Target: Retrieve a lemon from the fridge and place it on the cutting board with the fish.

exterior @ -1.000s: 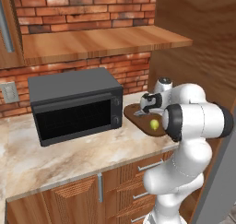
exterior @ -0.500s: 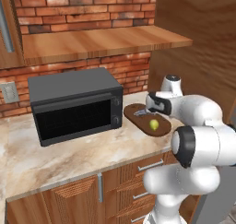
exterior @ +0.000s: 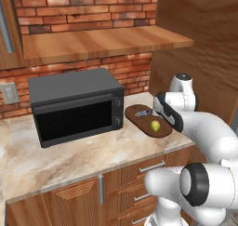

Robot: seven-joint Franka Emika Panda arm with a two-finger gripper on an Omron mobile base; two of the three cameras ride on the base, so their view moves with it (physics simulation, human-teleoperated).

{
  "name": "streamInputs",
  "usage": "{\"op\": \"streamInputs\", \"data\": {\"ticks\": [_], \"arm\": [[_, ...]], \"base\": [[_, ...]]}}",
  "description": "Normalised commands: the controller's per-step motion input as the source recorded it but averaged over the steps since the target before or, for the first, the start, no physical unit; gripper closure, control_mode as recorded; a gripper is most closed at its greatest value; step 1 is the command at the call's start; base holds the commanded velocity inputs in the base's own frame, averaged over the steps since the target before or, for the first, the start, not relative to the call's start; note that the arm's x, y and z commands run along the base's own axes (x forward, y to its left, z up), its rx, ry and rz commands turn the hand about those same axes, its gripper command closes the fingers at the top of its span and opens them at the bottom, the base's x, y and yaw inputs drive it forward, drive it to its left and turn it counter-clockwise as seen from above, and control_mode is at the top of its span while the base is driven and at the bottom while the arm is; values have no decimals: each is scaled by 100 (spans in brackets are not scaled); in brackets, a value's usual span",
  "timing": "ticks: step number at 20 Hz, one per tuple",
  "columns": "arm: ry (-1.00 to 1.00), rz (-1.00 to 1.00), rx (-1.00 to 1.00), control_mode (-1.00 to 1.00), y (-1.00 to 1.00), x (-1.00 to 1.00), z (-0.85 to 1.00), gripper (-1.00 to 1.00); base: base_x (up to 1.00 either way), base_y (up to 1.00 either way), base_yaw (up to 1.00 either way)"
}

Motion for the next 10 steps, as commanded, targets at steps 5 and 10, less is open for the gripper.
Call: {"op": "streamInputs", "data": {"ticks": [5,10], "arm": [[10,2,0,-100,1,-37,31,-100],[10,0,0,-100,5,-39,30,-100]], "base": [[0,0,0],[0,0,0]]}}
